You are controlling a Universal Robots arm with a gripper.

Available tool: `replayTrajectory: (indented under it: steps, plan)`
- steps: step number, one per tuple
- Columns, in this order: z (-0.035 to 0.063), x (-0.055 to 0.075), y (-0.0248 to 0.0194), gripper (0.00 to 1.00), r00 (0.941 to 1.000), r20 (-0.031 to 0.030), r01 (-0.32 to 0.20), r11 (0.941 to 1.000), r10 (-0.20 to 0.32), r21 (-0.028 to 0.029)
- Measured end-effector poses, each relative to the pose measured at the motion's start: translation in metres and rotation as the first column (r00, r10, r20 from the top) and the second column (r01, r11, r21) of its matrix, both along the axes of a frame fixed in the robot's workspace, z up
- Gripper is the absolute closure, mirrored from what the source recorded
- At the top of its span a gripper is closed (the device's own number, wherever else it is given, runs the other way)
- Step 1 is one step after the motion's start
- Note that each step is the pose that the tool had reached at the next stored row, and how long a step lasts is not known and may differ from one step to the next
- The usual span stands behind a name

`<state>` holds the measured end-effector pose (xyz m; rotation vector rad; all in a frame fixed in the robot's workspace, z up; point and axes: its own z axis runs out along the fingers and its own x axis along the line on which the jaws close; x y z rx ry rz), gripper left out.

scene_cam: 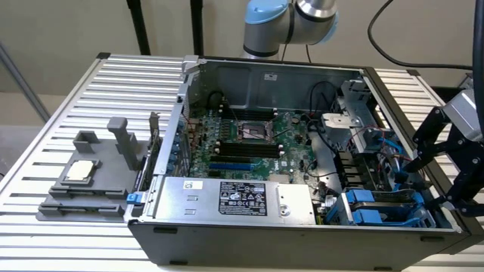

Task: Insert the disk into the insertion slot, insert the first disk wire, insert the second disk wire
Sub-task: 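Insert the first disk wire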

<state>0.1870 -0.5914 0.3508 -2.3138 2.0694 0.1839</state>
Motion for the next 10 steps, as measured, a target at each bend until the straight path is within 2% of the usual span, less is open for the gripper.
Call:
replayTrajectory:
  steps: [4, 10]
  plan:
    - [0.0061, 0.0001, 0.0000, 0.37, 0.9999, -0.0005, -0.013, 0.9999, 0.013, -0.0003]
    - [0.0068, 0.0002, 0.0000, 0.37, 0.9995, -0.0011, -0.032, 0.9995, 0.032, -0.0018]
